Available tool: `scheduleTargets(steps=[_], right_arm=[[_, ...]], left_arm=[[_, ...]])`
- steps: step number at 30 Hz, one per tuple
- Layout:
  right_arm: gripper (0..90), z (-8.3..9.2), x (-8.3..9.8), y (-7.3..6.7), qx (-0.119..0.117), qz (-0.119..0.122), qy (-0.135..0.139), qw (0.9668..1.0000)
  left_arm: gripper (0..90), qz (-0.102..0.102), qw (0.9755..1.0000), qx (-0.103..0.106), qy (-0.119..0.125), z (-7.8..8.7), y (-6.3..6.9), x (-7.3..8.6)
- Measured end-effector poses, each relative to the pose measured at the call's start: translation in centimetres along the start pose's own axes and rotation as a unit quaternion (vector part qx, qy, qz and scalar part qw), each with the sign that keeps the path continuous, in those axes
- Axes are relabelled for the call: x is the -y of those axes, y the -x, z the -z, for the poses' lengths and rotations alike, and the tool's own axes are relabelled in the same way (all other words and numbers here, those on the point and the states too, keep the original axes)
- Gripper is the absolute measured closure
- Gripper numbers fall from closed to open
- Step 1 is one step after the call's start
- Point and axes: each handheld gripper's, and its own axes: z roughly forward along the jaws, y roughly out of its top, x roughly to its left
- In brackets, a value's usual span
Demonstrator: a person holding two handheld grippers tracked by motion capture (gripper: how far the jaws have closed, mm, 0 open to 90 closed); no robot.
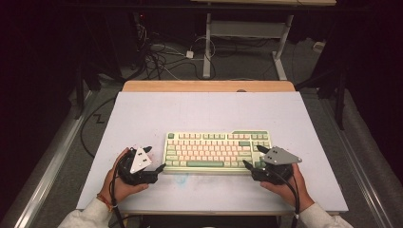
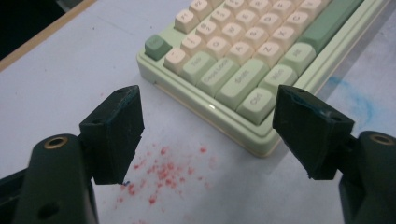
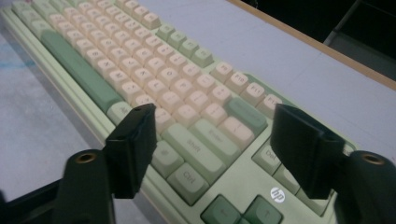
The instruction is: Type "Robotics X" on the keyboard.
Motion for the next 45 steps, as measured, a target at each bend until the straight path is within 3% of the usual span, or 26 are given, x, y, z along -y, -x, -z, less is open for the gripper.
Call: scheduleTargets(steps=[3, 9, 12, 15, 21, 24, 30, 45], right_arm=[[40.3, -0.2, -0.5, 0.2, -0.01, -0.007, 0.011, 0.9999], [53.7, -1.0, -1.4, 0.5, -0.032, -0.003, 0.006, 0.9995], [64.0, -1.9, -1.8, 0.6, -0.041, -0.002, -0.001, 0.9992], [74.9, -2.9, -2.3, 0.4, -0.046, 0.003, -0.015, 0.9988], [87.5, -5.0, -3.7, -0.4, -0.066, 0.02, -0.033, 0.9971], [89.5, -6.1, -4.2, -0.7, -0.072, 0.024, -0.043, 0.9962], [89.8, -7.8, -5.2, -1.6, -0.084, 0.031, -0.057, 0.9944], [89.8, -10.2, -6.0, -2.2, -0.091, 0.033, -0.08, 0.9921]], left_arm=[[23.2, 0.002, 1.0, 0.002, -0.009, 0.2, 0.1, 0.5], [23.1, -0.004, 0.9997, -0.005, -0.024, 0.1, 0.1, 1.0], [23.1, -0.003, 0.9998, -0.004, -0.022, 0.0, 0.0, 0.9], [23.1, -0.015, 0.9994, -0.007, -0.03, -0.2, 0.1, 1.0], [23.1, -0.019, 0.9992, -0.006, -0.035, -0.3, 0.1, 1.1], [23.1, -0.027, 0.9986, -0.009, -0.045, -0.6, 0.1, 1.1], [23.1, -0.032, 0.9985, -0.005, -0.044, -0.6, 0.3, 1.0], [23.1, -0.033, 0.9984, 0.0, -0.046, -0.8, 0.4, 1.0]])
